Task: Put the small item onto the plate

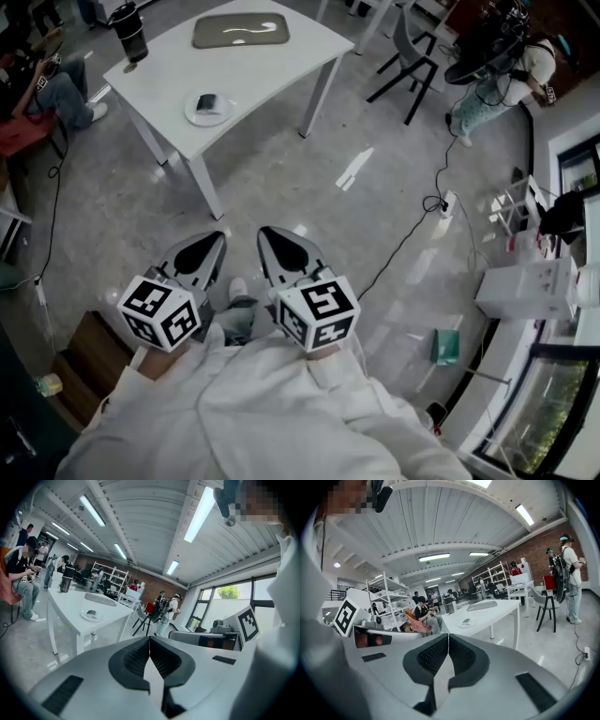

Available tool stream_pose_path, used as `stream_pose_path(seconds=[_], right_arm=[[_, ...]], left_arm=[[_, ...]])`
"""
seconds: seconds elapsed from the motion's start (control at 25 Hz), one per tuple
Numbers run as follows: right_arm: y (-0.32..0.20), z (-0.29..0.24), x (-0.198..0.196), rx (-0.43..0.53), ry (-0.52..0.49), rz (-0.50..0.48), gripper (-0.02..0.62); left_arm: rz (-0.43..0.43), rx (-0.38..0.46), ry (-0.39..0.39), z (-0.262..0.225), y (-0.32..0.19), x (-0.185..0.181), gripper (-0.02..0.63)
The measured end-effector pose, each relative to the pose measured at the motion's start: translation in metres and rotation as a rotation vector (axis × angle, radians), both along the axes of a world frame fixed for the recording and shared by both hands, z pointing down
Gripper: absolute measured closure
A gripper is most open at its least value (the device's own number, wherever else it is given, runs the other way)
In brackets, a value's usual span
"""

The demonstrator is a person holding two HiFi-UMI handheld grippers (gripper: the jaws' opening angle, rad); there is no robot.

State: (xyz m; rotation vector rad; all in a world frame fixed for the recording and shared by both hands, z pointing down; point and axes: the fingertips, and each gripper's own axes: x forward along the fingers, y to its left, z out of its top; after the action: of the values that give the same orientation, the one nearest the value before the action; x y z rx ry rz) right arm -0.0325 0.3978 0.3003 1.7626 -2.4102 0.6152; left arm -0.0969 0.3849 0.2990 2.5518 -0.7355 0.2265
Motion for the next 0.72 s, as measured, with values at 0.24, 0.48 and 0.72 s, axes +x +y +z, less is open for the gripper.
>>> stream_pose_path(seconds=[0.24,0.48,0.72], right_arm=[[-0.067,-0.005,-0.001,0.015,0.001,0.038,0.580],[-0.100,0.002,0.004,-0.016,0.000,0.070,0.580],[-0.128,0.005,0.013,-0.036,0.007,0.080,0.580]], left_arm=[[0.045,0.001,0.000,-0.001,-0.071,0.000,0.595],[0.083,-0.023,-0.016,0.009,-0.105,0.006,0.595],[0.098,-0.031,-0.016,0.009,-0.134,0.016,0.596]])
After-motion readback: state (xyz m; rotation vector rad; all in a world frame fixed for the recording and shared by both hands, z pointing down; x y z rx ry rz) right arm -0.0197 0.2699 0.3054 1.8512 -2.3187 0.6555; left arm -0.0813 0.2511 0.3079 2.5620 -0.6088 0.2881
